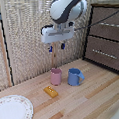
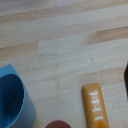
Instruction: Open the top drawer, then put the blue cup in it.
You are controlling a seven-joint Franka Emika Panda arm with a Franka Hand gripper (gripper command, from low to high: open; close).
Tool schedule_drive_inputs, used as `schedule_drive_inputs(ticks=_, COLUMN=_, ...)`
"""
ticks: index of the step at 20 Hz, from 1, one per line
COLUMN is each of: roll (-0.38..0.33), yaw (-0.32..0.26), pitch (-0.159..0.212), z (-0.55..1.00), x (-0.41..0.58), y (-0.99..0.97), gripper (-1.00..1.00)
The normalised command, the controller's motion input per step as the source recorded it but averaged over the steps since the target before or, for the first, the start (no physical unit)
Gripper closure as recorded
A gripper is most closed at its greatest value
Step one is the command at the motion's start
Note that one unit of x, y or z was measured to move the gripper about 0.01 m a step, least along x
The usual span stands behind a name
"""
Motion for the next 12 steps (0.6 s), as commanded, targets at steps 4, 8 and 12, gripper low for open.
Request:
schedule_drive_inputs(ticks=4, roll=-0.268, yaw=0.149, pitch=-0.016, z=0.09, x=-0.195, y=-0.11, gripper=-1.00)
schedule_drive_inputs(ticks=8, roll=-0.319, yaw=0.192, pitch=-0.025, z=0.00, x=-0.138, y=-0.16, gripper=-1.00)
schedule_drive_inputs(ticks=12, roll=-0.318, yaw=0.193, pitch=-0.035, z=0.00, x=-0.134, y=-0.16, gripper=-1.00)
